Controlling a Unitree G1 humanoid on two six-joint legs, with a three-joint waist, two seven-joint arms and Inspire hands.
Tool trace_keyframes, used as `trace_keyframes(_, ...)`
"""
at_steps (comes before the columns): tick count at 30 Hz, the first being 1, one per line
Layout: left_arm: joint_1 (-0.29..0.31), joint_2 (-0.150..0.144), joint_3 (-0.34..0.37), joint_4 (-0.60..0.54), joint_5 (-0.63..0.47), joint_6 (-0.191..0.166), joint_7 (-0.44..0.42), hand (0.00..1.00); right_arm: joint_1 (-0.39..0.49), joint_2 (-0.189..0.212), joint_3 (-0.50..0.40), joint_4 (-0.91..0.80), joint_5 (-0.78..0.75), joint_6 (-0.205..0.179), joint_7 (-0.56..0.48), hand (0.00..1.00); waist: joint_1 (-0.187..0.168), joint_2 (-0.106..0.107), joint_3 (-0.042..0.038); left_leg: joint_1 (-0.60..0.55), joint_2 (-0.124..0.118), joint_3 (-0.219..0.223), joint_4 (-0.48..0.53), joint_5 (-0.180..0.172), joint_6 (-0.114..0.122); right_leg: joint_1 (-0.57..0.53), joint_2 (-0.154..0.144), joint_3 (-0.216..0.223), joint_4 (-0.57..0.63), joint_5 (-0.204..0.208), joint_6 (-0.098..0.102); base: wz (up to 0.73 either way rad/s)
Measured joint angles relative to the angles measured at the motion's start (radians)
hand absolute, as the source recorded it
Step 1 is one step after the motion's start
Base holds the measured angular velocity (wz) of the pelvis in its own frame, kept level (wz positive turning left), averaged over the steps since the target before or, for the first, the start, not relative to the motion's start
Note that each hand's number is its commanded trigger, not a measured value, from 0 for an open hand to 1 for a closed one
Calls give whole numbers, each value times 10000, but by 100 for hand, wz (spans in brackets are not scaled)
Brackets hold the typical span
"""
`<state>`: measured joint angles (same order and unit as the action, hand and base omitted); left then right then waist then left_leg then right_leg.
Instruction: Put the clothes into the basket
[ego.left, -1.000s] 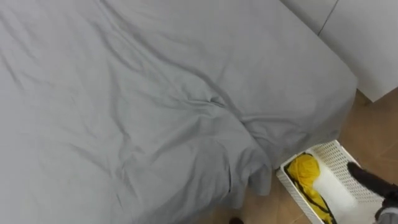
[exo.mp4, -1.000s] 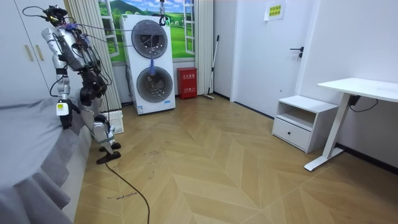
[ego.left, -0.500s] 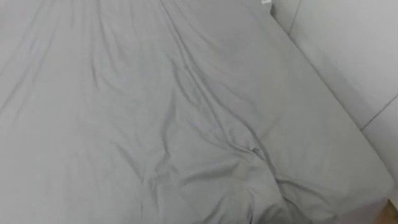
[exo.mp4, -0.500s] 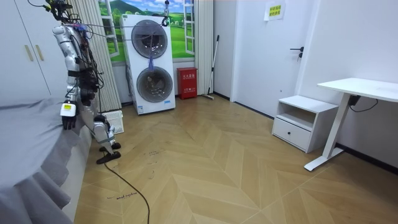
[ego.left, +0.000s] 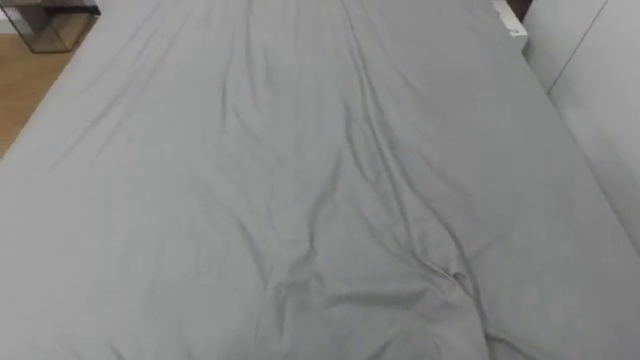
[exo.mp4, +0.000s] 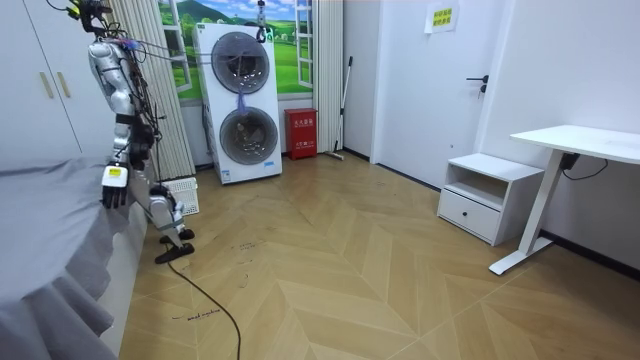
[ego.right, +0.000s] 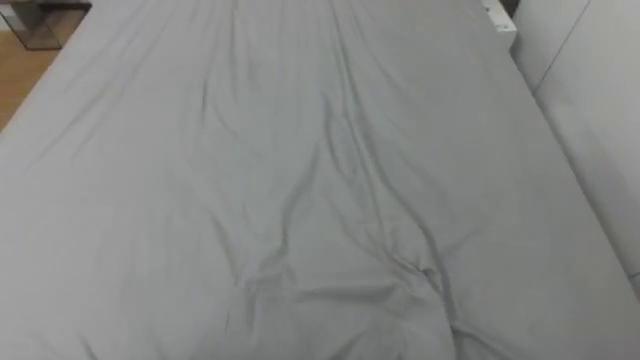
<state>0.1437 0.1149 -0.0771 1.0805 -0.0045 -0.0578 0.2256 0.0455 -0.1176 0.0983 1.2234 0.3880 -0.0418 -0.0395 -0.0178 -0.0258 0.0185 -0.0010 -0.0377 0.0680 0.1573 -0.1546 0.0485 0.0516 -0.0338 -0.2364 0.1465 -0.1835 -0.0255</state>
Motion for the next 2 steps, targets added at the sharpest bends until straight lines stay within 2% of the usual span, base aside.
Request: trace_keyframes(2, 12, -26, 96, 5, 198, -3, -36, 0, 13, 3, -7, 18, -9, -2, 39, 0, 0, 6, 0, 19, -8, 25, -11, -4, 6, 14, -12, 1, 2, -6, 10, 0)
